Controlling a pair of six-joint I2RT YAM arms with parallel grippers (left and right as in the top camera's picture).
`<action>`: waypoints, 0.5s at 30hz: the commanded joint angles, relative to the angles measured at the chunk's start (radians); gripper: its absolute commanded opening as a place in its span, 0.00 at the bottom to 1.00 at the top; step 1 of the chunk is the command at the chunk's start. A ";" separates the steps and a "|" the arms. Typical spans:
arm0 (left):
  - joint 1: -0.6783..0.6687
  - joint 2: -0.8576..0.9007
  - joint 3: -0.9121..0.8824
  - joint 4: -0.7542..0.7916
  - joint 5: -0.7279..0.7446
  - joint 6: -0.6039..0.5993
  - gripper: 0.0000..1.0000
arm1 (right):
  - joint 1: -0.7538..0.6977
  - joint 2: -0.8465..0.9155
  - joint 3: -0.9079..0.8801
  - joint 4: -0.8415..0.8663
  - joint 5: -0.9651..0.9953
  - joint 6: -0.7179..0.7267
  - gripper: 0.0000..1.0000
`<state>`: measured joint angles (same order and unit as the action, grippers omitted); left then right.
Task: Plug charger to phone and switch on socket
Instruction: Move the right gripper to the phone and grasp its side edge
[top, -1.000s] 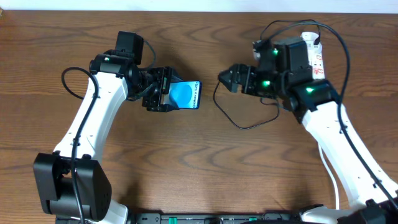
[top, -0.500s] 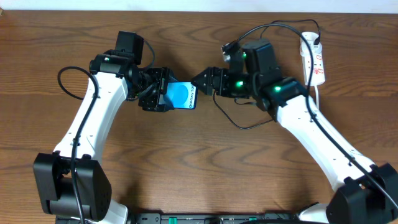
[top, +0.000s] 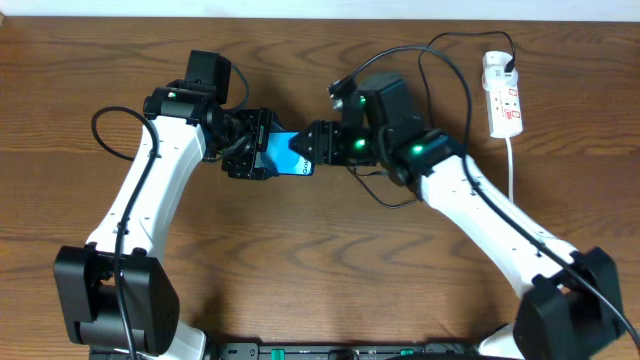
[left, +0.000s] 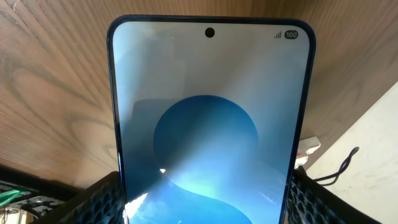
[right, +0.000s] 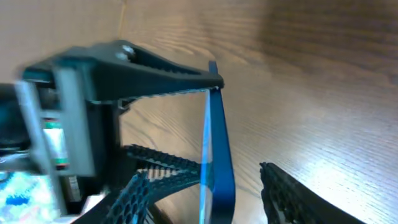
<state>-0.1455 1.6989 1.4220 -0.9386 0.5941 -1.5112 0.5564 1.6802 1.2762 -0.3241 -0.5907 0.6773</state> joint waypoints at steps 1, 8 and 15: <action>0.004 -0.027 0.012 -0.004 -0.005 0.006 0.07 | 0.021 0.024 0.010 0.006 0.014 0.018 0.49; 0.004 -0.027 0.003 -0.016 -0.039 0.010 0.07 | 0.037 0.027 0.010 0.006 0.055 0.021 0.37; 0.004 -0.027 0.003 -0.026 -0.057 0.010 0.07 | 0.054 0.033 0.010 0.006 0.085 0.049 0.33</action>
<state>-0.1455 1.6989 1.4216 -0.9619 0.5465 -1.5112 0.5953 1.7077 1.2762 -0.3225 -0.5274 0.7059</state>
